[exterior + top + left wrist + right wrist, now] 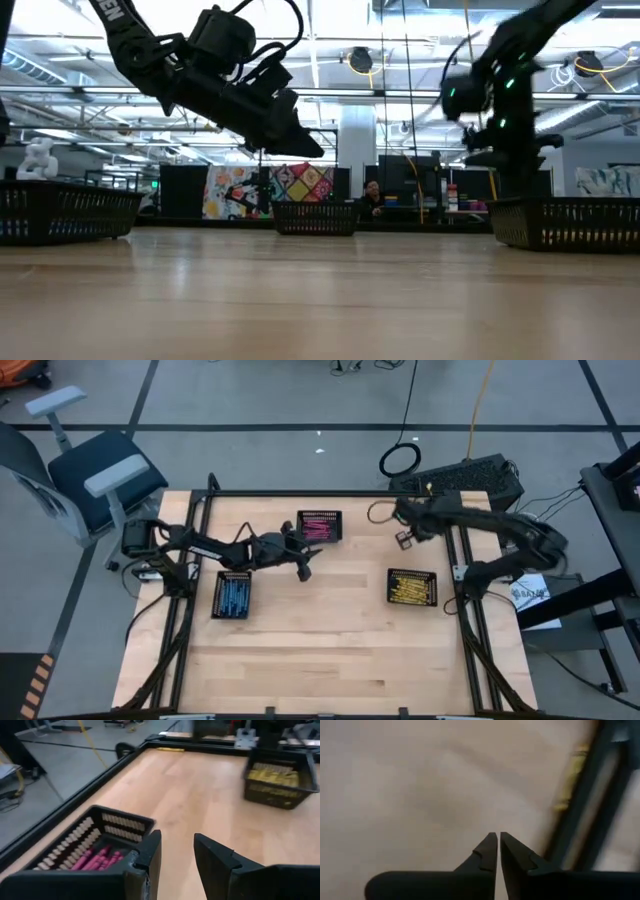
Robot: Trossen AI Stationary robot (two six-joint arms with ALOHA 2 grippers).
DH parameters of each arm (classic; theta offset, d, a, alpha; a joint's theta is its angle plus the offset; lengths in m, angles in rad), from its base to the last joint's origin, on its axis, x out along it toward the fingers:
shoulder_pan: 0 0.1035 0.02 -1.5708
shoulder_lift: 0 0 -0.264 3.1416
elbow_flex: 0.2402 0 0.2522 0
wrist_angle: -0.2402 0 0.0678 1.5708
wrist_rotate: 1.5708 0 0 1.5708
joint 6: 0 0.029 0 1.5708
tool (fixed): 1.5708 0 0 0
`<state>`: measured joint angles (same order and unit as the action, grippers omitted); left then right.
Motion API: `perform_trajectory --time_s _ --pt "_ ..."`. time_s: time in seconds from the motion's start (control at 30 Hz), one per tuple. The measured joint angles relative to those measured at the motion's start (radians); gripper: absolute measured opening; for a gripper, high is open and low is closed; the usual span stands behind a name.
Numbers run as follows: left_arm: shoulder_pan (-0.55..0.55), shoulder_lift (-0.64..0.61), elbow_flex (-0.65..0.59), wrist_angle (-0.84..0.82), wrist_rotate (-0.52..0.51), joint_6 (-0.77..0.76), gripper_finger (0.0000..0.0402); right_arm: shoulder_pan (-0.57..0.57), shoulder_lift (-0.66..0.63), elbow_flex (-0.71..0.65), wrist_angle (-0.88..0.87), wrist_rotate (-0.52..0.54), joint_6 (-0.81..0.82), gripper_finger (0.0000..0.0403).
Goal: Sort crayons
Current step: Put the yellow crayon into the bottom right black bin
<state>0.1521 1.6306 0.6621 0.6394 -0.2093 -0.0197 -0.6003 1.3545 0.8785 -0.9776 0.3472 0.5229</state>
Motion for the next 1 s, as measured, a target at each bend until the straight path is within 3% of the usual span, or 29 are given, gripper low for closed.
perform_trajectory --time_s 0.17,0.37,0.57,1.0 --pt "-0.024 0.000 0.000 0.006 0.004 -0.001 0.0118 -0.142 0.205 0.081 -0.007 0.208 -0.125 0.0002" --pt "-0.037 0.000 0.000 0.007 0.004 0.002 0.0118 -0.215 0.411 0.136 0.099 0.396 -0.228 0.0001" --pt "-0.037 0.000 0.000 0.006 0.022 -0.001 0.0118 -0.326 0.536 0.183 0.061 0.387 -0.260 0.0000" --pt "-0.065 0.000 0.000 0.005 0.049 -0.001 0.0118 -0.362 0.531 0.225 0.026 0.323 -0.272 0.0000"
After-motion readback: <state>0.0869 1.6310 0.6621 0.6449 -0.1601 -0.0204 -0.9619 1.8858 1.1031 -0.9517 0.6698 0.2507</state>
